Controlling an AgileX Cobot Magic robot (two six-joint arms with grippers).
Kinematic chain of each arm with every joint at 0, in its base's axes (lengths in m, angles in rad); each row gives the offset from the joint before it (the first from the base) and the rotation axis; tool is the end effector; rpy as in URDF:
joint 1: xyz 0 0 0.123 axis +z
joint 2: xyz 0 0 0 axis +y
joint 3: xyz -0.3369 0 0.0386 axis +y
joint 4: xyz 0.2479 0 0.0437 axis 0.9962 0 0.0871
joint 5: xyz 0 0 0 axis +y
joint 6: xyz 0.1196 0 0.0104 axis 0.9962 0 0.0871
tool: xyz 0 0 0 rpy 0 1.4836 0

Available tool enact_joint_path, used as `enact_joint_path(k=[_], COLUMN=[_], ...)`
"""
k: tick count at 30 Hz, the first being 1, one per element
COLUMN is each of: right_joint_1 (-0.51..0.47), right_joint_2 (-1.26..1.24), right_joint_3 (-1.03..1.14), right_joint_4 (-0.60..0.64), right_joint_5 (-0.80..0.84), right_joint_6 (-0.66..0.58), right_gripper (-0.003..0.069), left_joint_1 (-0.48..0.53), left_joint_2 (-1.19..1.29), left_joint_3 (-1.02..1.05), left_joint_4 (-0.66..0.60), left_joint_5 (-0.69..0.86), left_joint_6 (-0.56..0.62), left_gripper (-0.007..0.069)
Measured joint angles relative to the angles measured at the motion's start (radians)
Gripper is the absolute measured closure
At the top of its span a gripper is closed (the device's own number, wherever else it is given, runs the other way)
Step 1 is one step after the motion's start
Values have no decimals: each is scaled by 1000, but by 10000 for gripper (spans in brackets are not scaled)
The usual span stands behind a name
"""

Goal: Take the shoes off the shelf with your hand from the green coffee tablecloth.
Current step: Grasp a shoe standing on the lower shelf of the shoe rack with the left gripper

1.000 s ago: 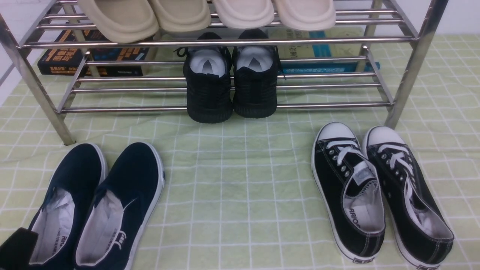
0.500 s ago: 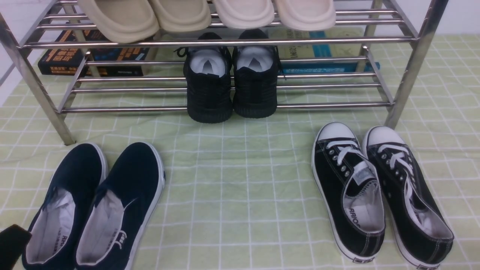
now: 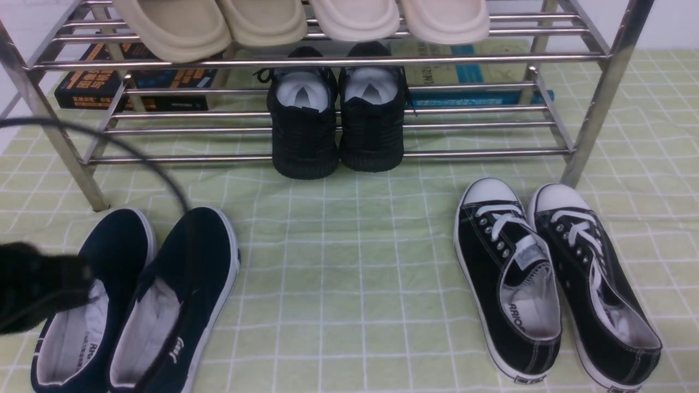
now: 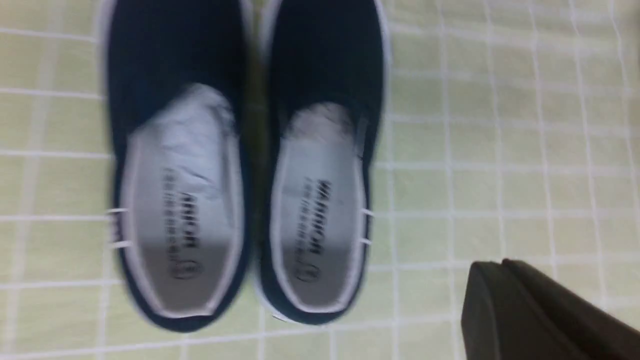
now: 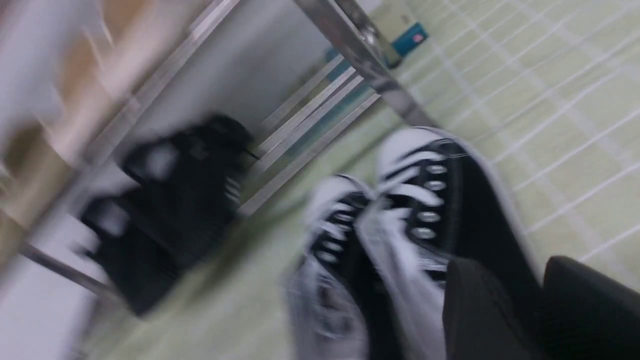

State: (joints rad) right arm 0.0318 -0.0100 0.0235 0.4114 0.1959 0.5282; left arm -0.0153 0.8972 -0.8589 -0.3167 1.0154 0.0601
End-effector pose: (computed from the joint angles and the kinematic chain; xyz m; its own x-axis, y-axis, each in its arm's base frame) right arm 0.0299 0.0103 0.1858 -0.1507 0.7963 -0.5858 0.0201 0.5949 0.8035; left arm 0.1368 -0.0339 0.3508 -0.8233 -0.0942 -0.5597 0.0794 0.9573 -0.2779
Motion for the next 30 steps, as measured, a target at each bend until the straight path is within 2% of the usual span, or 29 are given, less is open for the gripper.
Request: enact_joint_path(k=[3, 5, 6, 9, 10, 11, 12, 14, 15, 18, 19, 23, 27, 28, 29, 30], right_joint_1=[0, 0, 0, 4, 13, 13, 18, 20, 20, 20, 20, 20, 20, 20, 20, 20], right_joint_2=[0, 0, 0, 0, 16, 16, 58, 134, 150, 306, 306, 458, 536, 539, 558, 560], right_joint_3=[0, -2, -21, -103, -192, -203, -282, -394, -416, -587, -587, -718, -759, -760, -765, -765], right_joint_4=[76, 83, 83, 83, 79, 79, 70, 48, 43, -4, -4, -35, -38, -38, -38, -38], right_joint_5=[-5, 0, 32, 124, 200, 208, 287, 403, 415, 608, 616, 709, 729, 729, 730, 732], right_joint_6=[52, 52, 31, -51, -138, -149, -226, -306, -312, -396, -399, -472, -514, -516, -519, -520], right_gripper=[432, 433, 438, 463, 498, 502, 541, 591, 596, 659, 661, 665, 664, 664, 663, 663], left_joint_1=[0, 0, 0, -2, -19, -22, -47, -91, -101, -212, -212, -347, -434, -438, -471, -474], left_joint_2=[163, 204, 261, 326, 376, 382, 428, 491, 497, 617, 623, 751, 831, 838, 865, 869], left_joint_3=[-87, -119, -159, -229, -293, -293, -364, -448, -456, -607, -615, -780, -849, -849, -853, -853], left_joint_4=[-71, -82, -86, -89, -89, -88, -88, -88, -87, -53, -49, 96, 264, 274, 358, 368], left_joint_5=[59, 65, 73, 84, 96, 96, 117, 148, 151, 190, 191, 159, 54, 41, -4, -9], left_joint_6=[33, 45, 61, 91, 116, 120, 139, 157, 162, 242, 242, 353, 373, 373, 377, 378], left_gripper=[579, 553, 515, 443, 379, 373, 326, 288, 286, 267, 267, 266, 266, 266, 266, 266])
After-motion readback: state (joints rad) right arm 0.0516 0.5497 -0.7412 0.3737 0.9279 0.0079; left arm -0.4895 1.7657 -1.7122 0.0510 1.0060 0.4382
